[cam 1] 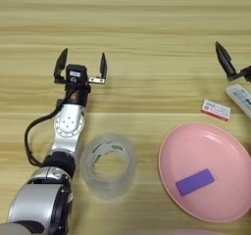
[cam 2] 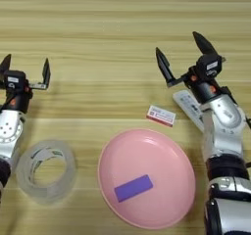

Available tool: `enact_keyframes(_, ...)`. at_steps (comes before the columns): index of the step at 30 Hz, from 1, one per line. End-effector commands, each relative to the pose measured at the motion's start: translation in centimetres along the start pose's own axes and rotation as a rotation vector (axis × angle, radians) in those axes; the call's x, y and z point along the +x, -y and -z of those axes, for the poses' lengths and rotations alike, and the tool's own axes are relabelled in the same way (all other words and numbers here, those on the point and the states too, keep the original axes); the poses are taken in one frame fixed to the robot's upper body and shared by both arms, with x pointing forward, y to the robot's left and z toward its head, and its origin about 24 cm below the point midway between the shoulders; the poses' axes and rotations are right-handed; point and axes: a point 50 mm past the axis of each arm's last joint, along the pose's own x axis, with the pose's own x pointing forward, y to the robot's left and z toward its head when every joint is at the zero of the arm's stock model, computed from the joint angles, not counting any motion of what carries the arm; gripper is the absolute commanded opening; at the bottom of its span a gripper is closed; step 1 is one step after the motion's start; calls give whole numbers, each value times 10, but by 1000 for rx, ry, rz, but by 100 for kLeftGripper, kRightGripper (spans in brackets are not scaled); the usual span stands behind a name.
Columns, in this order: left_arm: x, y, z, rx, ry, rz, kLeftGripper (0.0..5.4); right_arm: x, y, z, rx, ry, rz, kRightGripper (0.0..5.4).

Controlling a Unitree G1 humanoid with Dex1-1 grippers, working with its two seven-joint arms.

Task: Move the objects on the table

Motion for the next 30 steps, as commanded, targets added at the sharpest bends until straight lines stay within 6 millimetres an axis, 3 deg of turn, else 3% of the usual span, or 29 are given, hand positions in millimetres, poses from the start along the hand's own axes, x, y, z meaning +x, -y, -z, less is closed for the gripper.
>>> enact_keyframes(1, 2, 2, -3, -5, 17, 5, 539, -1, -4, -14, 32, -30, -136, 540)
enact_keyframes(11, 2, 4, -3, -6, 19, 8, 539, -25, -18, -13, 128, -288, -482, 540)
enact_keyframes(19, 2, 4, -4, -3, 20, 10, 539, -40, -43, -6, 42, -504, -830, 540)
enact_keyframes(30, 3, 5, -3, -9, 17, 7, 539, -28, -83, 17, -59, -527, -906, 540)
